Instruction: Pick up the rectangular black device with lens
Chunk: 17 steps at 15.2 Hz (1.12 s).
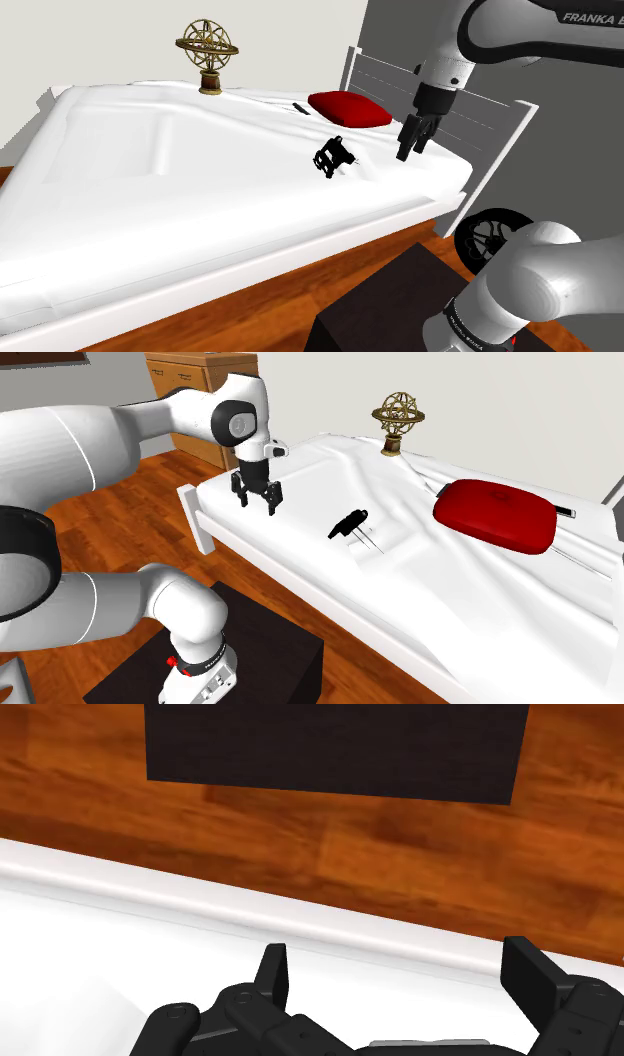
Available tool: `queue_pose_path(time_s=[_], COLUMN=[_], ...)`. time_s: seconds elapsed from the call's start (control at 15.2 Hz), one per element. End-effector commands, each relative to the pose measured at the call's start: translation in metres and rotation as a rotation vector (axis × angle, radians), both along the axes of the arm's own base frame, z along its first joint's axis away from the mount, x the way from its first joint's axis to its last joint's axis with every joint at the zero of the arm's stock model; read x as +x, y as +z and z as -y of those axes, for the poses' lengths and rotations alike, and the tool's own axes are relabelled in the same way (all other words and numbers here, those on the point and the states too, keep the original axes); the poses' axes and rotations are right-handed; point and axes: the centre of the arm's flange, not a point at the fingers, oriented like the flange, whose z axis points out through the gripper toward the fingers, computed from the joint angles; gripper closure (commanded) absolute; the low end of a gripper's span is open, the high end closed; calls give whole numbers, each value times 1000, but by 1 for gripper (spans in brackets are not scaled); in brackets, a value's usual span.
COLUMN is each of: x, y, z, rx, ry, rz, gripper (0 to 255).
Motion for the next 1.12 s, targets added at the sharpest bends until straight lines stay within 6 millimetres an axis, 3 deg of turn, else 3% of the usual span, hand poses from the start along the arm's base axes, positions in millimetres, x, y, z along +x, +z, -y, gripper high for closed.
queue_pose_path(time_s=[0.0, 1.06], x=[0, 172], y=[0, -89], z=[0, 95], rx=[0, 59], ry=[0, -64], rz=[0, -12], gripper=[0, 0])
